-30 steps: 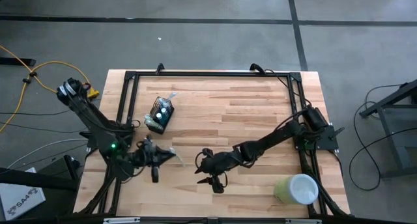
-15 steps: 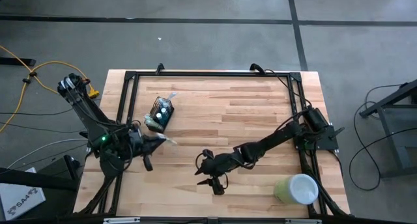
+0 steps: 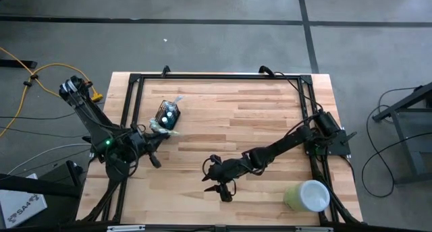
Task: Pick & Place toothbrushing station
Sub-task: Put the green toothbrush into the black wire organizer
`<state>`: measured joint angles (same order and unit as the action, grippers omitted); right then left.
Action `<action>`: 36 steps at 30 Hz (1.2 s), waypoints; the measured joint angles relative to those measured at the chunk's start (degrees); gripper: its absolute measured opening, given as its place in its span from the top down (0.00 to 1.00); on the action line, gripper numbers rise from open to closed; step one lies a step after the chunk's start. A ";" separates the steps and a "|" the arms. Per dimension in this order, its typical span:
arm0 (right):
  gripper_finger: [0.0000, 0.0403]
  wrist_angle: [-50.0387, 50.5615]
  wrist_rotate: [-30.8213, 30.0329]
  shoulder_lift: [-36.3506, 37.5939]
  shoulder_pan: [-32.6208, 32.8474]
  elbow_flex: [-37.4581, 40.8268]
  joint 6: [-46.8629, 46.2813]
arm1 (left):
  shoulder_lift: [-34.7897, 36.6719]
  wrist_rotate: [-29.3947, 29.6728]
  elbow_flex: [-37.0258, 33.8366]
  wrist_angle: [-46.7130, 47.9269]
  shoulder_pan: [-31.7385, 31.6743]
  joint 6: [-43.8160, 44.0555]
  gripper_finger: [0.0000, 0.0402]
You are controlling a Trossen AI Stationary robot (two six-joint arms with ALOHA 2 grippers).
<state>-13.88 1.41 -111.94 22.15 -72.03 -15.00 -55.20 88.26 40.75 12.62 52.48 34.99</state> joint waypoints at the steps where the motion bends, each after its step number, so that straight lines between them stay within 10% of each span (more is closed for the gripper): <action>1: 0.54 0.01 0.00 0.00 0.00 0.00 0.00 | 0.47 0.12 0.00 -0.05 -0.16 -0.71 1.00; 13: 0.54 0.07 0.00 0.00 -0.44 0.04 -0.21 | 2.86 -30.70 0.17 -25.22 -4.33 -23.41 1.00; 22: 0.54 0.38 0.01 0.00 0.00 0.04 -0.24 | 2.62 -51.48 4.38 -23.16 -3.81 -32.70 1.00; 26: 0.54 0.40 0.04 0.00 0.00 0.04 -0.28 | 3.85 -43.77 4.46 -18.95 -2.63 -33.37 1.00; 31: 0.54 0.55 0.17 0.00 0.30 0.04 -0.84 | 9.22 -14.90 4.48 -7.12 2.77 -24.61 1.00; 36: 0.54 1.99 0.37 0.00 0.42 0.04 -0.85 | 12.52 -4.94 4.48 -5.39 9.42 -23.33 1.00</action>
<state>-11.88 1.78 -111.94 22.57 -71.99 -15.86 -42.67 83.32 45.23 7.24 61.90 11.66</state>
